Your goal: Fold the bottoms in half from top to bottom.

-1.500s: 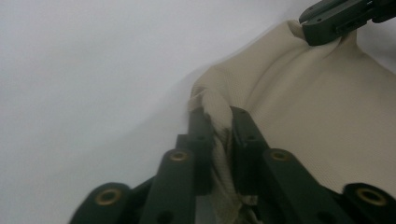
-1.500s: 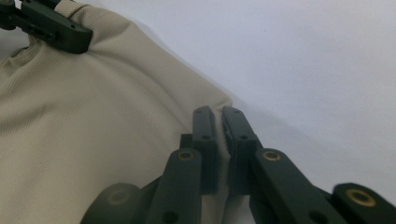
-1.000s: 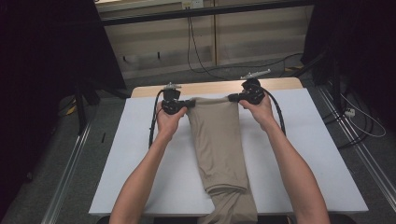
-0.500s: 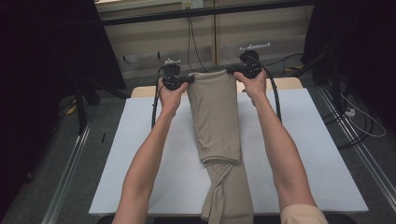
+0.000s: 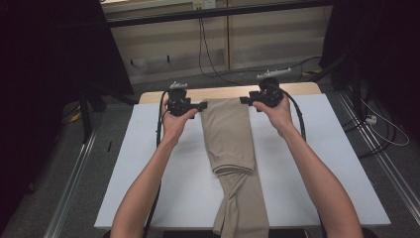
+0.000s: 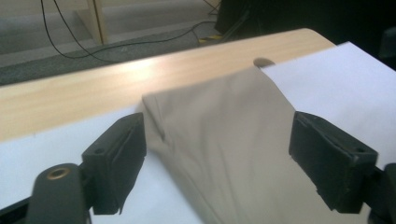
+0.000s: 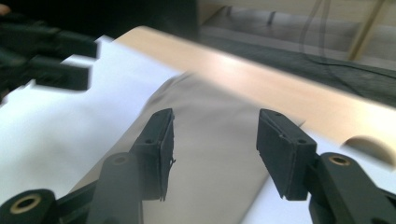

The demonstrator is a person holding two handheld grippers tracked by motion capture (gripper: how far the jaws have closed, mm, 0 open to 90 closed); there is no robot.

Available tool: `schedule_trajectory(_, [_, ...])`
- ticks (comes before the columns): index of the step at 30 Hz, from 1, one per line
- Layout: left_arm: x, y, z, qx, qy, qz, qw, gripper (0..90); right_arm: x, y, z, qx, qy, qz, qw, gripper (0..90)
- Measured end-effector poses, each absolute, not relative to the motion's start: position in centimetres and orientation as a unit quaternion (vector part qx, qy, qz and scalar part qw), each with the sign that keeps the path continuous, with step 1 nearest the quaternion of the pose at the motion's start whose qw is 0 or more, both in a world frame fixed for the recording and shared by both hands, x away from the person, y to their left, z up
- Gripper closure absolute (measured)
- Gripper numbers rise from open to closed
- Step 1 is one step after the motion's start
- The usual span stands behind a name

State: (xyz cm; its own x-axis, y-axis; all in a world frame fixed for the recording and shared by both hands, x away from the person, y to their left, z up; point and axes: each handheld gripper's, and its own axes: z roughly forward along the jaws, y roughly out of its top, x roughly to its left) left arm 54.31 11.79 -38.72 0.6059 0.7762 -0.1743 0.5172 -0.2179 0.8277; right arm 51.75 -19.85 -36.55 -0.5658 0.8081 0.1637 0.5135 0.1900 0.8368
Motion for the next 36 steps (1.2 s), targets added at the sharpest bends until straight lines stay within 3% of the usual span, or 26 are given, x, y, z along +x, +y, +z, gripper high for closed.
schedule_trajectory(12, [43.3,13.7,-40.7,0.808,0.362,0.113,0.451,14.5,37.5,-16.0,-41.3,0.345,0.832,0.431,0.054,58.0])
schedule_trajectory(15, [40.2,14.1,-41.1,0.810,0.357,0.097,0.454,14.6,34.8,-14.2,-42.2,0.313,0.857,0.408,0.034,63.3])
schedule_trajectory(19, [37.7,13.8,-43.2,0.822,0.337,0.096,0.449,15.5,32.3,-11.3,-43.2,0.262,0.881,0.393,0.013,63.8])
schedule_trajectory(22, [37.6,12.9,-43.9,0.831,0.334,0.069,0.440,16.6,31.7,-9.6,-43.6,0.228,0.895,0.383,0.018,61.4])
schedule_trajectory(29, [37.6,12.7,-44.1,0.831,0.337,0.070,0.437,17.1,29.4,-10.5,-43.6,0.213,0.898,0.384,0.010,56.5])
schedule_trajectory(36, [37.7,12.8,-44.0,0.828,0.343,0.078,0.437,17.3,27.6,-9.5,-44.1,0.181,0.915,0.358,0.037,52.9])
